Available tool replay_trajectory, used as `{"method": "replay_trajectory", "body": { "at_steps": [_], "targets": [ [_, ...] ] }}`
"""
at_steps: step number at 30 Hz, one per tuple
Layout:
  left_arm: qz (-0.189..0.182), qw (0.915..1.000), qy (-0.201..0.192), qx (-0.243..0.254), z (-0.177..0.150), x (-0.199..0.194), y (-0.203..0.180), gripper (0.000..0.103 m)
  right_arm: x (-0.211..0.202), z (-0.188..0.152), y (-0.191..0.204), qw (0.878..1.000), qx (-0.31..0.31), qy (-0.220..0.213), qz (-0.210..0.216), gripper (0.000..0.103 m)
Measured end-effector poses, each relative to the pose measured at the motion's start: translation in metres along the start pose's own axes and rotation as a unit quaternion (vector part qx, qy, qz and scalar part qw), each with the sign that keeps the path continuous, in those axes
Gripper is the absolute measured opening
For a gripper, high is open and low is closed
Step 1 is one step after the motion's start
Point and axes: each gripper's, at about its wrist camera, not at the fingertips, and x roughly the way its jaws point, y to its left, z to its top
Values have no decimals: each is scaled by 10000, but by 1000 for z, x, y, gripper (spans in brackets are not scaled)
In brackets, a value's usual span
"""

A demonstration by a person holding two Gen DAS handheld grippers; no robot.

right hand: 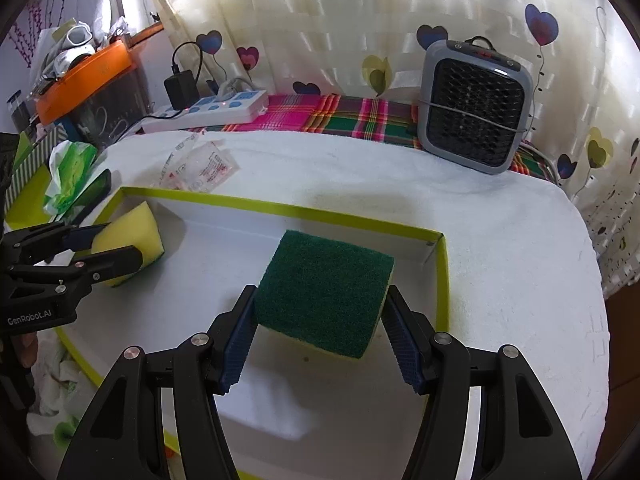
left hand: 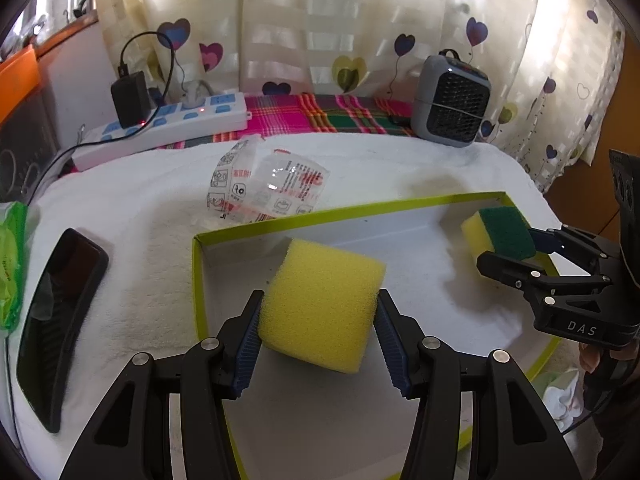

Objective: Organize soft objects
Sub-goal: 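Lift both sponges and carry them over the lime-green box lid, then open both tools to drop the sponges inside the box lid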

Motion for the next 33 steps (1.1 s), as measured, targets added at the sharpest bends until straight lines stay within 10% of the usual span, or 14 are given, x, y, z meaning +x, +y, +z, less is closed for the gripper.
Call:
{"method": "replay_trajectory", "body": {
  "at_steps": [33],
  "targets": [
    [-52,9999,-98,-111,-1,-7,2,59,1,1,-3,9999,102,-106,40,73]
  ]
}}
